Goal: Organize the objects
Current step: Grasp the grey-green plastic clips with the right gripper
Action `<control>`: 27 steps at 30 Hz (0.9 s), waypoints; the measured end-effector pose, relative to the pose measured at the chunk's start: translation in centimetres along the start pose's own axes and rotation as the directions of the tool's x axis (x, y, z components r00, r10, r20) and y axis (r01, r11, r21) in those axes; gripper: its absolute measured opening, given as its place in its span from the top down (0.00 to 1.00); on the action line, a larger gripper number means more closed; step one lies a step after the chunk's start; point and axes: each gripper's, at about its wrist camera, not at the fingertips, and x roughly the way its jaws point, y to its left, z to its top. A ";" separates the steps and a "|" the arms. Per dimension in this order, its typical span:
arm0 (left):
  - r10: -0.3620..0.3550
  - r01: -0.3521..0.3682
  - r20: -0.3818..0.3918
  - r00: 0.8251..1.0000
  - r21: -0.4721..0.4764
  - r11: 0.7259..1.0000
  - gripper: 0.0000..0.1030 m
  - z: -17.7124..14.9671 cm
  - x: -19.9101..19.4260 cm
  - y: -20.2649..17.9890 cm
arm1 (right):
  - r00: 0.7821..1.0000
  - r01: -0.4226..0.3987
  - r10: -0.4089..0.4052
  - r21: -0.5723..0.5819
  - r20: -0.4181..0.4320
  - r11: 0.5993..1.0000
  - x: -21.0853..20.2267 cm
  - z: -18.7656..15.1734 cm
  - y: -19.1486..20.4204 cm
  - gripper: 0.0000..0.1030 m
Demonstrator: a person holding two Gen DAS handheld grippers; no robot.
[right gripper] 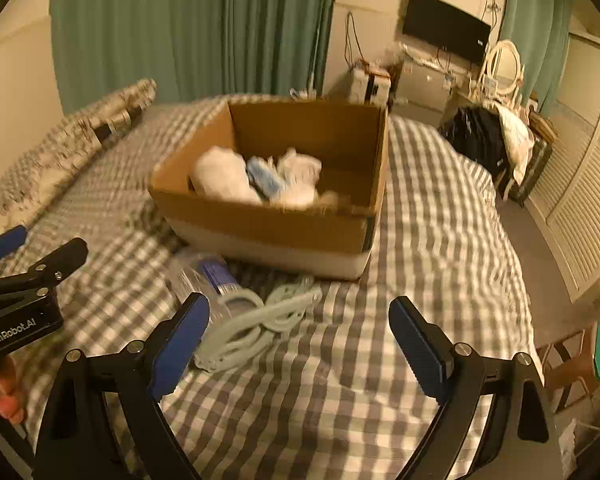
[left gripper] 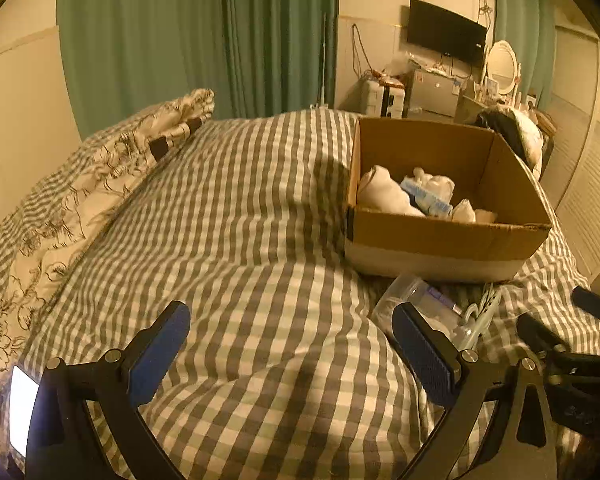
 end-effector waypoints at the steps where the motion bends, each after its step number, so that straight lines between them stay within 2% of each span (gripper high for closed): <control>1: 0.003 -0.003 -0.006 1.000 -0.002 1.000 0.00 -0.1 0.2 0.1 | 1.000 0.003 -0.003 0.001 -0.015 1.000 0.6 -0.2 0.2 0.11; 10: 0.014 -0.015 -0.039 0.999 -0.017 1.000 0.00 -0.5 1.1 0.5 | 0.994 0.021 -0.027 -0.054 -0.105 0.998 4.1 -1.1 2.7 0.11; 16: 0.004 -0.006 -0.057 0.998 -0.031 1.000 0.00 -0.6 1.5 0.7 | 0.986 -0.032 0.021 -0.061 -0.164 0.998 6.3 -0.9 4.3 0.11; 18: 0.001 -0.003 -0.060 0.998 -0.038 0.999 0.00 -0.6 1.5 0.8 | 0.981 -0.019 0.003 -0.083 -0.192 0.996 6.9 -1.2 4.8 0.12; 23: -0.006 0.003 -0.060 0.998 -0.044 0.999 0.00 -0.7 1.4 0.9 | 0.978 0.011 -0.029 -0.091 -0.205 0.996 5.9 -2.1 4.1 0.20; 24: -0.005 0.003 -0.061 0.998 -0.042 0.999 0.00 -0.7 1.4 0.9 | 0.977 0.023 -0.042 -0.090 -0.208 0.996 5.5 -2.3 3.7 0.24; 27: -0.002 0.000 -0.065 0.998 -0.033 0.999 0.00 -0.8 1.4 0.8 | 0.972 0.061 -0.074 -0.068 -0.221 0.996 5.1 -2.7 2.2 0.45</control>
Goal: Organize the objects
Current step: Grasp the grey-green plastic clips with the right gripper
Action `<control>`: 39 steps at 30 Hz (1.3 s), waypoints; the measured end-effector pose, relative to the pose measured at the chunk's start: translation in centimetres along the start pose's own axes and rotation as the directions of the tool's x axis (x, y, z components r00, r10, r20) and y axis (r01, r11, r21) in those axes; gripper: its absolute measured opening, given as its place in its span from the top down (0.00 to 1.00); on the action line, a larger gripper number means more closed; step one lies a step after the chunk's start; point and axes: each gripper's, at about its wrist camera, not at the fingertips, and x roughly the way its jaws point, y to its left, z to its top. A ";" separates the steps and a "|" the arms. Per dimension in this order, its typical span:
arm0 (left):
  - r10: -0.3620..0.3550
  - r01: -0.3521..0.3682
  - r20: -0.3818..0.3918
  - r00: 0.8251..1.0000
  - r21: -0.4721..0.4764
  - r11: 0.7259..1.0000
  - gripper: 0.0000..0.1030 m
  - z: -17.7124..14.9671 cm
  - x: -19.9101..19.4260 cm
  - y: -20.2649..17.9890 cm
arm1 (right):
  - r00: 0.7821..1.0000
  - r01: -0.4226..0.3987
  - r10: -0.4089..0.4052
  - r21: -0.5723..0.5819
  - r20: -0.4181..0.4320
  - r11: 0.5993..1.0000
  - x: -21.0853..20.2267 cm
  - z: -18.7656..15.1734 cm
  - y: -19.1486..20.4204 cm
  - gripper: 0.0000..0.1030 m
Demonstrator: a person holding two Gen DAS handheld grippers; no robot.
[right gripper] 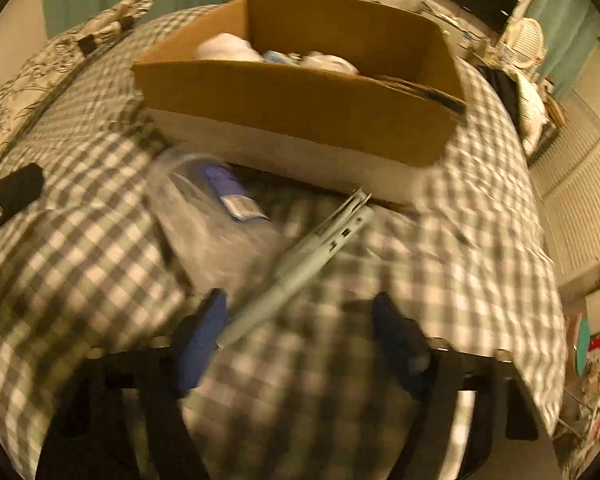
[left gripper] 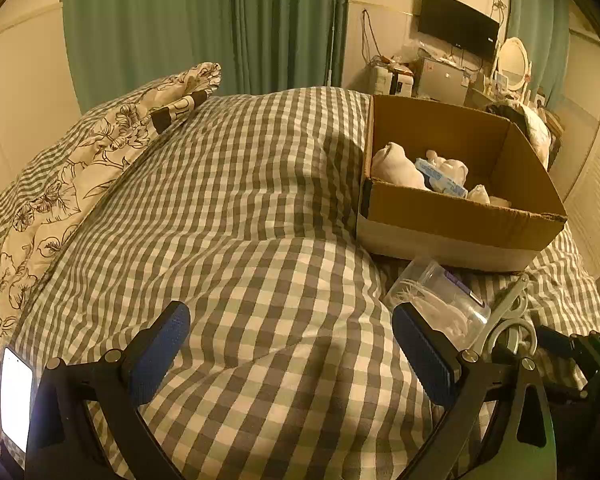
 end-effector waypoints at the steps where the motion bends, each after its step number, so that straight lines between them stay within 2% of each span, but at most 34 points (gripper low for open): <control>1: -0.001 0.001 -0.001 1.000 0.007 1.000 0.00 -0.1 0.0 -0.2 | 1.000 -0.011 0.011 0.009 -0.003 1.000 0.1 0.1 -0.2 0.45; 3: 0.000 0.000 -0.004 1.000 0.021 1.000 0.00 -0.2 0.1 -0.4 | 1.000 -0.013 0.013 -0.011 0.001 1.000 0.3 0.4 0.3 0.46; 6: 0.003 -0.002 -0.005 1.000 0.034 0.999 0.00 -0.3 0.1 -0.7 | 0.999 -0.043 0.042 -0.040 -0.024 0.998 1.7 1.1 1.2 0.56; 7: 0.002 -0.002 -0.009 1.000 0.036 0.999 0.00 -0.3 0.1 -0.7 | 0.998 -0.058 0.057 -0.036 -0.039 0.998 2.1 1.3 1.2 0.60; 11: 0.009 -0.008 -0.031 0.999 0.033 0.999 0.00 -0.4 0.6 -0.8 | 0.992 -0.128 0.128 0.013 -0.017 0.992 1.4 1.2 0.2 0.62; 13: 0.019 -0.017 -0.038 0.999 0.042 0.999 0.00 -0.5 0.7 -1.0 | 0.988 -0.154 0.155 0.028 -0.013 0.988 1.4 1.1 -0.3 0.72; 14: 0.022 -0.020 -0.037 0.999 0.050 0.999 0.00 -0.5 0.7 -1.2 | 0.985 -0.170 0.171 0.035 -0.009 0.985 1.3 1.1 -0.5 0.73; 18: 0.024 -0.021 -0.036 0.999 0.070 0.997 0.00 -0.6 0.6 -1.6 | 0.976 -0.211 0.208 0.056 0.059 0.976 -0.3 0.9 -1.3 0.83; 22: 0.033 -0.027 -0.051 0.998 0.099 0.995 0.00 -0.8 0.6 -2.8 | 0.967 -0.220 0.211 0.051 0.141 0.974 -3.0 0.8 -2.3 0.90; 27: 0.032 -0.022 -0.071 0.997 0.132 0.991 0.00 -0.7 0.8 -5.8 | 0.959 -0.203 0.187 0.057 0.212 0.978 -5.7 0.7 -4.1 0.91; 33: -0.028 0.031 -0.115 0.993 0.027 0.999 0.00 0.1 2.2 -8.6 | 0.956 -0.176 0.146 0.099 0.254 0.979 -6.8 0.1 -7.4 0.91; 39: 0.004 -0.001 -0.123 0.992 0.023 1.000 0.00 0.7 4.3 -11.7 | 0.962 -0.147 0.115 0.116 0.248 0.982 -5.9 -0.3 -9.3 0.91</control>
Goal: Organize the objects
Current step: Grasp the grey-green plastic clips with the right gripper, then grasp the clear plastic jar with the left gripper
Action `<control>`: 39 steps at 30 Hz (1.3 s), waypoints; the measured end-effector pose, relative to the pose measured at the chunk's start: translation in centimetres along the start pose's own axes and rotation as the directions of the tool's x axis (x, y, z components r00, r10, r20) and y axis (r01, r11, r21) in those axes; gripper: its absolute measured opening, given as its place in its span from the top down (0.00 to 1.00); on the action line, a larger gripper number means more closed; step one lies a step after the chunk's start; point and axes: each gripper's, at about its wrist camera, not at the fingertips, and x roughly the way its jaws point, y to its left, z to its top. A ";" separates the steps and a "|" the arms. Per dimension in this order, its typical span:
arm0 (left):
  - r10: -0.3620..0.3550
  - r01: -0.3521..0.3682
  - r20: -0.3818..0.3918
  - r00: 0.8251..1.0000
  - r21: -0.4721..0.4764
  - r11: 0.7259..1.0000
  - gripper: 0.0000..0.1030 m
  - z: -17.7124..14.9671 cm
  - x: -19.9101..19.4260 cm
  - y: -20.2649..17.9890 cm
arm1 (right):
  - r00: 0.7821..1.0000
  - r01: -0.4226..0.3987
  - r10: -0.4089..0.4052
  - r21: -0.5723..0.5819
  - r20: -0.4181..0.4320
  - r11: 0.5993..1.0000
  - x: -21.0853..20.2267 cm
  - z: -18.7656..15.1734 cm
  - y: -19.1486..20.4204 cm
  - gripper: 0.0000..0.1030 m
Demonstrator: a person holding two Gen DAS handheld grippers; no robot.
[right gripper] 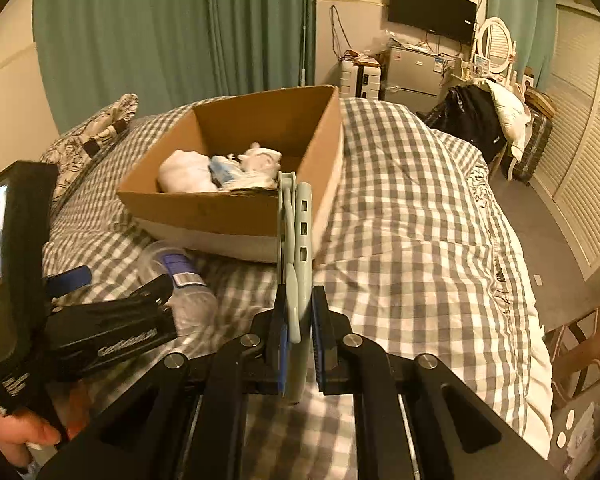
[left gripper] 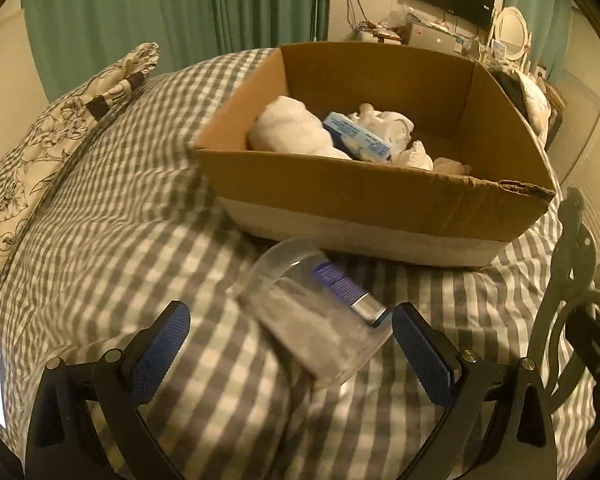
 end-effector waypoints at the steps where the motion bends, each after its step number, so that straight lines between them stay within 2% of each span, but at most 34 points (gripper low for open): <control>1: -0.005 0.005 -0.003 1.000 0.003 1.000 0.00 0.1 0.4 -0.4 | 1.000 0.004 -0.004 0.001 -0.002 1.000 0.3 0.0 -0.1 0.91; 3: -0.014 0.014 -0.011 1.000 0.009 1.000 0.00 0.2 1.1 -1.0 | 1.000 0.007 -0.007 0.010 -0.004 1.000 0.7 -0.2 -0.5 0.91; 9: 0.033 -0.033 -0.110 0.993 0.003 0.999 0.00 -0.3 5.1 -1.7 | 1.000 0.004 -0.004 0.012 -0.001 1.000 1.1 -0.5 -0.8 0.91; 15: -0.018 0.018 -0.096 0.995 -0.007 1.000 0.06 -0.5 5.1 -1.1 | 1.000 0.018 -0.018 0.001 -0.002 1.000 1.1 -0.7 -0.5 0.91; 18: -0.061 0.061 -0.089 0.994 -0.004 0.998 0.11 -0.9 4.2 -0.6 | 1.000 0.024 -0.024 -0.006 0.000 1.000 0.8 -0.8 -0.2 0.91; 20: -0.093 0.093 -0.091 0.992 -0.002 0.996 0.22 -1.2 3.2 -0.2 | 1.000 0.028 -0.028 -0.009 0.002 1.000 0.5 -0.8 0.0 0.91; 23: -0.143 0.143 -0.094 0.985 -0.008 0.990 0.28 -1.7 1.9 0.4 | 1.000 0.030 -0.030 -0.013 0.009 0.999 -0.4 -0.9 0.3 0.91; 29: -0.215 0.213 -0.084 0.973 -0.029 0.977 0.31 -2.5 -0.8 2.7 | 0.999 0.024 -0.024 -0.027 0.029 0.999 -2.2 -0.9 1.4 0.91; 39: -0.309 0.310 0.043 0.950 -0.017 0.951 0.35 -2.3 -8.5 4.7 | 0.994 0.022 -0.017 -0.051 0.105 0.998 -7.3 -0.3 3.2 0.91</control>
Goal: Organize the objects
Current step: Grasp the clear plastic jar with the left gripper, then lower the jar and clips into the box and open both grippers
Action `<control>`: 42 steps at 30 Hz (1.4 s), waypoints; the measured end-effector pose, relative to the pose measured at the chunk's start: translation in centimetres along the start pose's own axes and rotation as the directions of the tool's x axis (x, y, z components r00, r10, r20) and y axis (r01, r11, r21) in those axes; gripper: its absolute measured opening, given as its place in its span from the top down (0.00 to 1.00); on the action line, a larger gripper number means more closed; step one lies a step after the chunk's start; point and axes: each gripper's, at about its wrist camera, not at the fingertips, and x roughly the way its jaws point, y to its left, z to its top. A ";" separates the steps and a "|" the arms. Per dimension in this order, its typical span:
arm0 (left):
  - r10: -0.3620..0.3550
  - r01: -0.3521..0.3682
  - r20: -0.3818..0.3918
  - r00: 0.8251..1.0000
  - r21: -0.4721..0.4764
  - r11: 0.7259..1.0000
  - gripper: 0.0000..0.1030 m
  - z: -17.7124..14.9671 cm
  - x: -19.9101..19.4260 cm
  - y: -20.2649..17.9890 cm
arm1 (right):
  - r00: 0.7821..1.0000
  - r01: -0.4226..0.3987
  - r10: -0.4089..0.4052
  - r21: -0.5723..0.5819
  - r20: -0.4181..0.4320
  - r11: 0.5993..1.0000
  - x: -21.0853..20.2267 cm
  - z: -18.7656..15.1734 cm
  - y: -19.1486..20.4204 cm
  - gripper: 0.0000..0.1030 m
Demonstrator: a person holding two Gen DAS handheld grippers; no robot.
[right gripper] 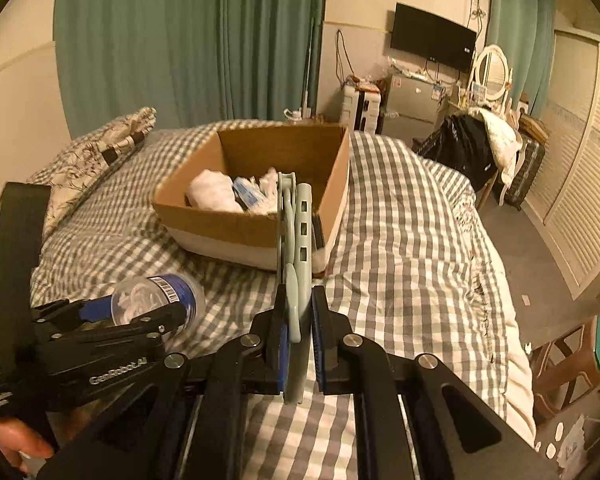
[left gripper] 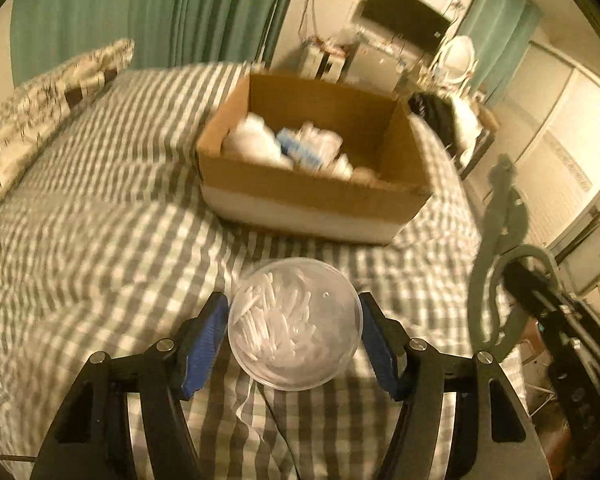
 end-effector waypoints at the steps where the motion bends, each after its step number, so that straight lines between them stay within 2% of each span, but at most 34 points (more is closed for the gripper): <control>1: -0.007 0.007 0.023 1.000 0.011 1.000 0.36 0.4 -1.0 -0.3 | 1.000 -0.004 0.004 -0.001 0.009 1.000 -0.5 0.2 0.1 0.91; 8: -0.037 0.030 0.123 0.992 0.059 0.998 0.36 3.9 -4.4 -1.3 | 0.996 -0.032 0.033 -0.015 0.084 0.999 -3.0 3.1 0.3 0.91; 14: -0.045 0.028 0.183 0.982 0.092 0.995 0.37 7.6 -5.1 -2.2 | 0.989 -0.062 0.066 -0.035 0.129 0.997 -2.7 6.5 0.2 0.91; 21: -0.060 0.030 0.247 0.967 0.124 0.992 0.37 13.6 -3.9 -3.4 | 0.982 -0.069 0.075 -0.039 0.175 0.997 -0.1 11.9 -0.9 0.91; 26: -0.043 0.003 0.269 0.962 0.149 0.989 0.37 16.8 -0.3 -3.9 | 0.985 -0.080 0.086 -0.045 0.147 0.996 4.4 15.0 -1.3 0.91; 32: 0.012 -0.066 0.251 0.968 0.207 0.976 0.37 16.6 6.2 -2.6 | 0.992 -0.114 0.115 -0.021 0.061 0.993 10.8 14.8 -1.6 0.91; 35: 0.018 -0.063 0.208 0.978 0.212 0.975 0.37 16.2 8.8 -1.4 | 0.992 -0.127 0.127 -0.002 0.016 0.992 13.4 13.8 -1.8 0.91; 39: 0.008 -0.058 0.213 0.977 0.226 0.972 0.36 15.6 9.9 -1.0 | 0.988 -0.155 0.156 0.049 -0.004 0.987 15.5 13.0 -2.7 0.91; 42: 0.019 -0.085 0.231 0.973 0.278 0.957 0.35 15.3 9.7 -1.9 | 0.987 -0.156 0.157 0.072 -0.014 0.985 16.0 13.1 -3.4 0.91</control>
